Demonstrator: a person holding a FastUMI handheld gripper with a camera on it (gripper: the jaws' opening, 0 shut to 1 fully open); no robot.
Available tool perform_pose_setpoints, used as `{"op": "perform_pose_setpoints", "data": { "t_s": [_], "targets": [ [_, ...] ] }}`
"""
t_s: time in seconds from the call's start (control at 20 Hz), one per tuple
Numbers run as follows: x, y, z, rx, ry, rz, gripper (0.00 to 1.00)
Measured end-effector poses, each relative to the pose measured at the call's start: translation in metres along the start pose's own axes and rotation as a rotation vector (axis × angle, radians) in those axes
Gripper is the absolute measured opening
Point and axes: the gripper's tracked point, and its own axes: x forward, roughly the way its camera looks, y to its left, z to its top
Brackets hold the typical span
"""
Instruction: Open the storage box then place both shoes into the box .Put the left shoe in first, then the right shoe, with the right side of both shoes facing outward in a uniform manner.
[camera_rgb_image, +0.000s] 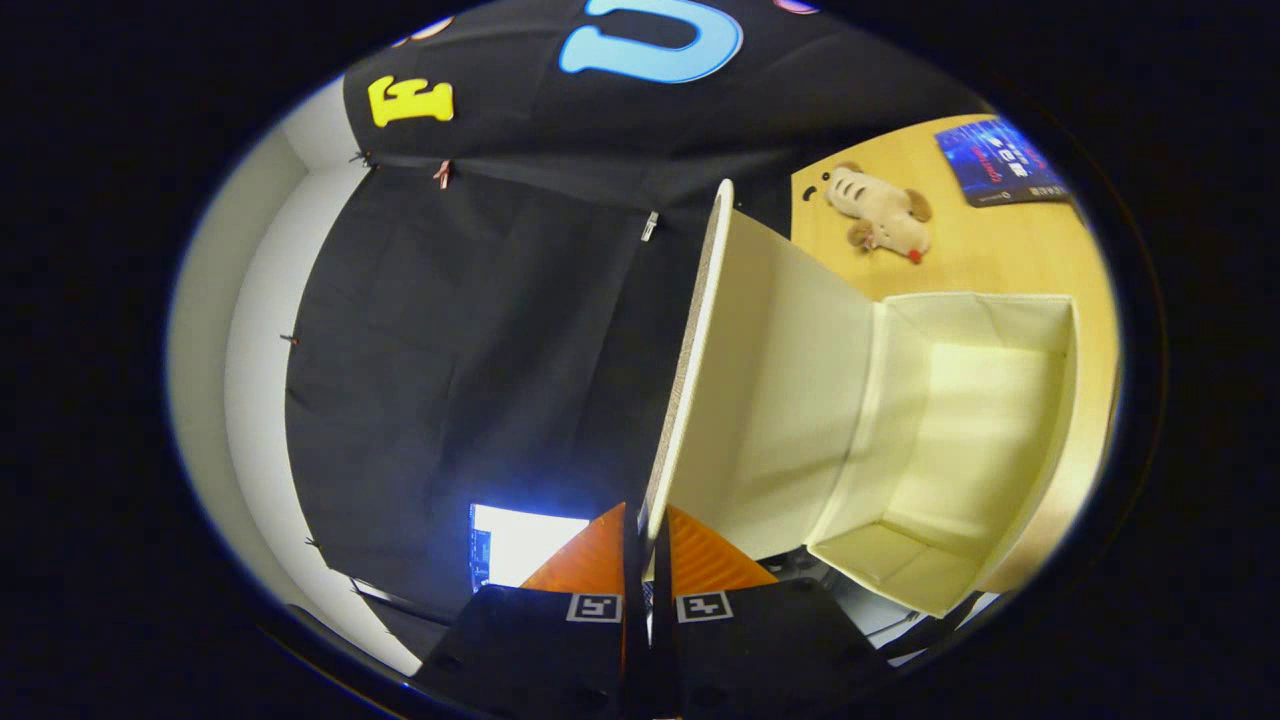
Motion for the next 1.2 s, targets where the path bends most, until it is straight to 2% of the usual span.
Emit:
{"op": "perform_pose_setpoints", "data": {
  "t_s": [0.35,0.55,0.65,0.7,0.9,1.1,1.2],
  "targets": [
    [0.104,0.001,-0.015,-0.048,0.056,-0.081,0.05],
    [0.143,-0.012,-0.029,-0.066,0.081,-0.151,0.06],
    [0.153,-0.021,-0.029,-0.094,0.075,-0.174,0.1],
    [0.155,-0.024,-0.028,-0.109,0.067,-0.18,0.19],
    [0.126,-0.045,-0.015,-0.223,0.002,-0.257,0.95],
    [0.053,-0.064,0.01,-0.345,-0.123,-0.354,0.98],
    [0.003,-0.083,0.023,-0.404,-0.197,-0.433,0.98]
  ]
}}
